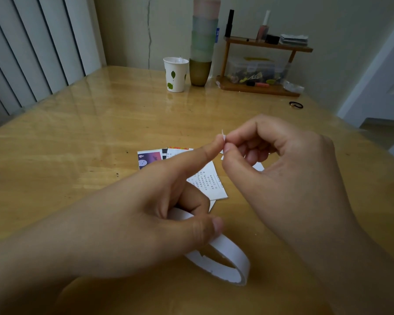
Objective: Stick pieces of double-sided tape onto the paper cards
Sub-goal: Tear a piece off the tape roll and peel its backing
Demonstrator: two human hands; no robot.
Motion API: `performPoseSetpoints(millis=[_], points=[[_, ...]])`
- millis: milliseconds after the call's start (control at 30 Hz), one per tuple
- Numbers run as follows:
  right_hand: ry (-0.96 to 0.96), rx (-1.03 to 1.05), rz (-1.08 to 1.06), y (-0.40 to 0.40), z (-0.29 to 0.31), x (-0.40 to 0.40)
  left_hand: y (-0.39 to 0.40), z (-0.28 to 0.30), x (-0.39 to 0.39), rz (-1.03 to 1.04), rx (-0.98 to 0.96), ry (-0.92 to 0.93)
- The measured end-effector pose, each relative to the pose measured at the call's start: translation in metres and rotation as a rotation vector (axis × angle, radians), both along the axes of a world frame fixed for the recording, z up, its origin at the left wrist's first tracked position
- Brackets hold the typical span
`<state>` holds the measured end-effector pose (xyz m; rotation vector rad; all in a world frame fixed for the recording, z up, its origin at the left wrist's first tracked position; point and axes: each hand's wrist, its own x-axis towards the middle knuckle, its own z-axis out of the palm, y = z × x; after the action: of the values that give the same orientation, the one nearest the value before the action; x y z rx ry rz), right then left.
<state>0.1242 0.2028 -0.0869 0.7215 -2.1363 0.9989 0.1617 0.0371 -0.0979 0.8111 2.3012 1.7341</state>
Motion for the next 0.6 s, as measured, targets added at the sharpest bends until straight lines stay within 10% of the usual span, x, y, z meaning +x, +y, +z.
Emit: performPoseSetpoints(millis=[600], points=[[-0.005,0.008,0.007,-0.0006,0.0009,-0.0002,-0.0013,-0.0001,0.0003,-0.003,-0.003,0.019]])
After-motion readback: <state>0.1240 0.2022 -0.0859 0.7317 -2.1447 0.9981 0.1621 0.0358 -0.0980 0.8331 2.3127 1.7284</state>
